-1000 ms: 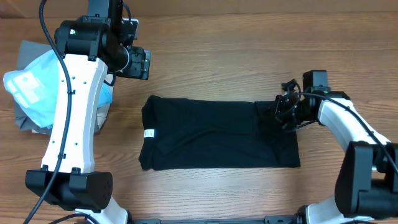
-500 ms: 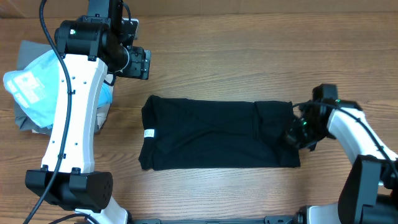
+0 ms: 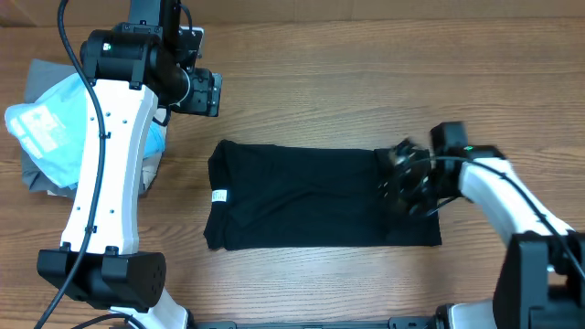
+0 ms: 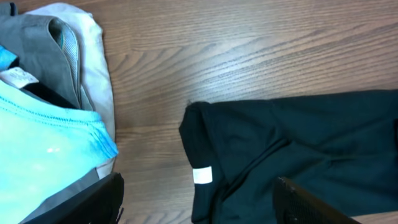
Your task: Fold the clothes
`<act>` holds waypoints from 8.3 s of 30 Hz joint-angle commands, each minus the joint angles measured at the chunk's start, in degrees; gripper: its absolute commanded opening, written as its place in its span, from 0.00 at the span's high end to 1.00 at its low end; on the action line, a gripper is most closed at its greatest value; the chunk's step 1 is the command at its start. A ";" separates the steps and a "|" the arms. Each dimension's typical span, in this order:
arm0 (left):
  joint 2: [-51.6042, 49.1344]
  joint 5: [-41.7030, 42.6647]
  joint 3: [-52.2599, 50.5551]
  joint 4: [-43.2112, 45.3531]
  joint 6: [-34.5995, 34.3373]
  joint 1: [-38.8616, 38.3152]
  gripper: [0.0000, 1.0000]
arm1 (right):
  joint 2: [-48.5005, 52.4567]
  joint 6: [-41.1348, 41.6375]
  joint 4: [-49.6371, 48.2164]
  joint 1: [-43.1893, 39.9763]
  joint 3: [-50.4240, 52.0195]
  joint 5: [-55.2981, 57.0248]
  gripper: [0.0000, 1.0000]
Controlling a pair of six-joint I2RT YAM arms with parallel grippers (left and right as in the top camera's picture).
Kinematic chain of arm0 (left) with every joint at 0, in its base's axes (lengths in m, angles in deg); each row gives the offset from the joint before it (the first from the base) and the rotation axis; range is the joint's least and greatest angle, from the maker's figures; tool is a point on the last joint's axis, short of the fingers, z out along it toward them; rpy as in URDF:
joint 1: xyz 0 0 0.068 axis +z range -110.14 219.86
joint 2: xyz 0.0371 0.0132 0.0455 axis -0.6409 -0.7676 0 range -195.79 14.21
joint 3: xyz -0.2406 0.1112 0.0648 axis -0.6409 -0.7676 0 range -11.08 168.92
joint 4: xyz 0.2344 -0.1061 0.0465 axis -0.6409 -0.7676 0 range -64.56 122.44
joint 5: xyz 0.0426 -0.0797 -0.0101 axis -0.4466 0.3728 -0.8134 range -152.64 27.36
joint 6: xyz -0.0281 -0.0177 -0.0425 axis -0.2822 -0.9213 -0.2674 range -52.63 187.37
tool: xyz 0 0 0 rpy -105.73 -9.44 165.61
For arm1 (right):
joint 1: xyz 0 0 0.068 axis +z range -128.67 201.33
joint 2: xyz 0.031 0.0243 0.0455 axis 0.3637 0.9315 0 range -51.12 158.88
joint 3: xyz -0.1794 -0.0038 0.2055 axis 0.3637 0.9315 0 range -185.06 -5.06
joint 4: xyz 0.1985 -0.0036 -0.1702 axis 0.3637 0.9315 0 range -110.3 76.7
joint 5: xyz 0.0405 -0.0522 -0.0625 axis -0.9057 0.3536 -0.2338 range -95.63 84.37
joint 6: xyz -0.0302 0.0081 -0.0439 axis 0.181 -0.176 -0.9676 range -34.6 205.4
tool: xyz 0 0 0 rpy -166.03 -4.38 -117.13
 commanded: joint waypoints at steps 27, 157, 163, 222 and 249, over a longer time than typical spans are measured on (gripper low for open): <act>-0.26 0.22 0.17 0.13 1.09 0.20 0.16 | 13.25 -9.53 1.25 -19.91 -4.33 11.61 0.41; -0.26 0.90 0.17 -0.81 1.07 0.20 0.17 | 14.16 30.88 -25.97 29.55 -9.31 22.38 0.96; -0.26 1.16 0.20 -1.51 1.07 0.20 0.18 | 16.02 27.34 -28.61 33.51 -9.64 17.14 0.96; -0.26 1.73 0.20 -2.23 1.07 0.20 0.16 | 3.15 23.21 -16.61 40.39 -11.76 33.38 0.87; -0.26 1.46 0.17 -3.67 1.36 0.22 0.15 | 9.86 17.27 -28.48 34.34 -13.07 35.50 0.94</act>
